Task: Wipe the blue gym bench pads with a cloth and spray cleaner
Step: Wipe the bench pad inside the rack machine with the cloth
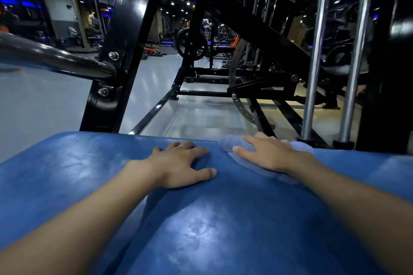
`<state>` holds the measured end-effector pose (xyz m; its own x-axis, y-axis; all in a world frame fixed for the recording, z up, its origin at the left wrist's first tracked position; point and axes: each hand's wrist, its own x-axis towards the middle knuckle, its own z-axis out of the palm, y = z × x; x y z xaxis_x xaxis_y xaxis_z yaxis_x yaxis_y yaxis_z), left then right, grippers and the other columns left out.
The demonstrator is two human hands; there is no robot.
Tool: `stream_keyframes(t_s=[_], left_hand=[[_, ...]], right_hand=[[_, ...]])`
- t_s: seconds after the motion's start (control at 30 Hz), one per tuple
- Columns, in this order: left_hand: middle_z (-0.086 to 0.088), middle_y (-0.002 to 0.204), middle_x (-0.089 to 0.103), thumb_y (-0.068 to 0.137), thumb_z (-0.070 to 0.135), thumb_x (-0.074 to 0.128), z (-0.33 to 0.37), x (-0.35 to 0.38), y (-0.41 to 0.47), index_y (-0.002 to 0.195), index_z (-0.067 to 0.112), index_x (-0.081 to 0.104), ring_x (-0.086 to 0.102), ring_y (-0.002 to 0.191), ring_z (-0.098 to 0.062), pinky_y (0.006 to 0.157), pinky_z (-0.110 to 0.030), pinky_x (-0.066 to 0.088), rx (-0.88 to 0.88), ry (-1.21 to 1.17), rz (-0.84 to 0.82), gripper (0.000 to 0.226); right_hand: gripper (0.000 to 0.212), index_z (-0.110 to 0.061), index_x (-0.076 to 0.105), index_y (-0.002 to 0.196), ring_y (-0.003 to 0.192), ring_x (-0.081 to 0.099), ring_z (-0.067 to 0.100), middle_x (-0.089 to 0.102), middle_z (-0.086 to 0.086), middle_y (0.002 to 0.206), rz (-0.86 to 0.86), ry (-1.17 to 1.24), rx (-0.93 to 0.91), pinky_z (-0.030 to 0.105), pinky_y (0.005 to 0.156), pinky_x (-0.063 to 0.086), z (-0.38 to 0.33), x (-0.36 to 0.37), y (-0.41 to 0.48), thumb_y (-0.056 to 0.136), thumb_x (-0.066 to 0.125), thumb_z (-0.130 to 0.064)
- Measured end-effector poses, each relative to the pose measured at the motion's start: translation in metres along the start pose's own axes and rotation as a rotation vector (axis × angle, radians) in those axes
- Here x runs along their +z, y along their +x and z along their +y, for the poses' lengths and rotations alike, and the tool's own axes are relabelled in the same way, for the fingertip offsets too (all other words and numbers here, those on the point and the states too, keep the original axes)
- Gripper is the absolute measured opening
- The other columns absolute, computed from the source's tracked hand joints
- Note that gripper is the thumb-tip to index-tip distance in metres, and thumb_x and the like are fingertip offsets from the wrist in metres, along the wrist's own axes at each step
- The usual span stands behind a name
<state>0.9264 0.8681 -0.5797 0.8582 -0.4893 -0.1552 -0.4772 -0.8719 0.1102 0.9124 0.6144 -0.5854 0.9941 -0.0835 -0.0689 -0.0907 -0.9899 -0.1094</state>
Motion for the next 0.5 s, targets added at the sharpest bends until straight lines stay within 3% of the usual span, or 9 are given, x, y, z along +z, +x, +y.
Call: stream_keyframes(t_s=[0.13,0.27,0.5], left_hand=[[0.007,0.166,0.005,0.065,0.099,0.025,0.028,0.01,0.0,0.14,0.073,0.008,-0.005,0.153,-0.032,0.111,-0.074,-0.001,-0.017,0.002,-0.076,0.081],[0.008,0.167,0.002,0.059,0.102,0.028,0.029,0.008,0.002,0.138,0.076,0.007,-0.006,0.154,-0.029,0.111,-0.075,0.001,-0.057,-0.015,-0.06,0.086],[0.003,0.167,0.006,0.066,0.098,0.026,0.035,0.01,0.008,0.14,0.073,0.004,-0.001,0.153,-0.031,0.113,-0.071,0.005,-0.069,0.031,-0.075,0.081]], right_hand=[[0.071,-0.053,0.025,0.143,0.128,0.044,0.034,0.042,0.002,0.143,0.025,-0.014,0.082,0.053,0.1,0.034,0.043,-0.003,-0.018,0.08,0.016,-0.085],[0.069,-0.046,0.028,0.145,0.132,0.038,0.032,0.038,0.001,0.146,0.04,-0.029,0.12,0.054,0.103,0.028,0.032,-0.002,-0.019,0.085,0.02,-0.078],[0.07,-0.045,0.033,0.142,0.131,0.038,0.034,0.039,0.003,0.146,0.022,-0.007,0.08,0.057,0.105,0.023,0.038,-0.001,-0.013,0.083,0.02,-0.08]])
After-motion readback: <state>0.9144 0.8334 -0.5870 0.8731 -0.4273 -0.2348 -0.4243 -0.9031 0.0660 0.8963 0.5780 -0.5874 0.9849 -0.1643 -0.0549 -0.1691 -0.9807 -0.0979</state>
